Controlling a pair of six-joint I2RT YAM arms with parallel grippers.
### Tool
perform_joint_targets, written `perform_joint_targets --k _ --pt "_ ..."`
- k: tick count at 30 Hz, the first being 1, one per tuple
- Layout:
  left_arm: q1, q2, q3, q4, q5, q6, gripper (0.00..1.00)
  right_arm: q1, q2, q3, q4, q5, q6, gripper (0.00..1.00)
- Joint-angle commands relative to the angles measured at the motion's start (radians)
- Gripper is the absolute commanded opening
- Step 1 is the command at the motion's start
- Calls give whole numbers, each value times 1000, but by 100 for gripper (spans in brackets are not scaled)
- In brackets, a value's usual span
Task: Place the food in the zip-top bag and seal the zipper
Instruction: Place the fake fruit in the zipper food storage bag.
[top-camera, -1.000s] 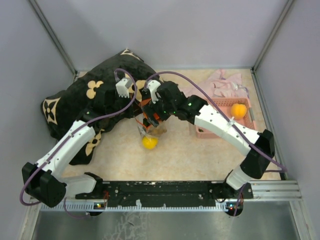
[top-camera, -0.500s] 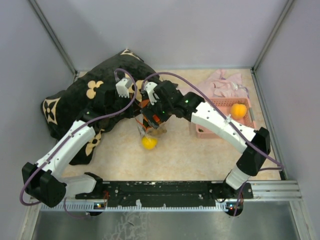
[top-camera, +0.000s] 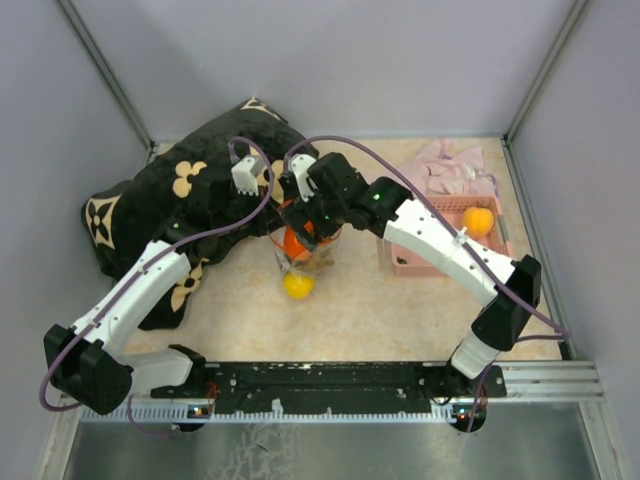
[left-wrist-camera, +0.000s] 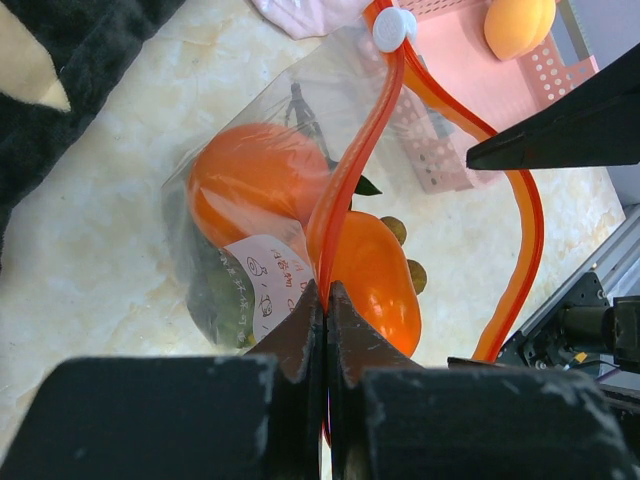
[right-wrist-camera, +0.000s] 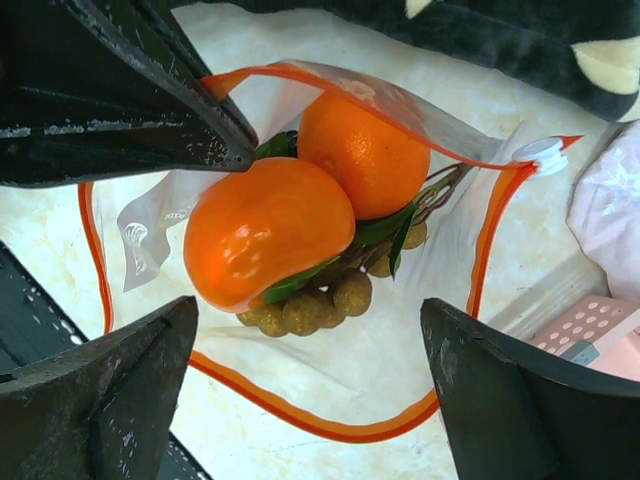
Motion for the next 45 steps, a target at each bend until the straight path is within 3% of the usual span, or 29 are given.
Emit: perform_joint_targets --k 1,6,12,19,22,26,28,32,39,45 --pt "7 -19 31 19 3 1 0 15 0 67 8 62 40 93" --pt "7 -20 32 19 6 1 0 15 23 80 -15 77 93 85" --pt "7 -18 32 19 7 0 0 16 24 27 39 -38 173 64" --pt "6 -20 32 22 18 -2 0 14 24 -103 188 -124 273 58" --pt "7 -28 31 26 22 -1 0 1 76 -154 216 -74 302 50" --pt "8 -36 26 37 47 -2 0 -75 42 -281 335 -140 348 36" --pt "8 -36 26 40 52 -2 0 -101 -19 -338 402 -173 370 33" --pt "8 -39 24 46 62 -2 0 -114 -43 -357 469 -232 398 32" --pt "8 -37 21 50 64 -3 0 -113 -68 -296 445 -272 384 56" --pt "11 -32 23 42 49 -5 0 -113 -143 -252 366 -258 340 64"
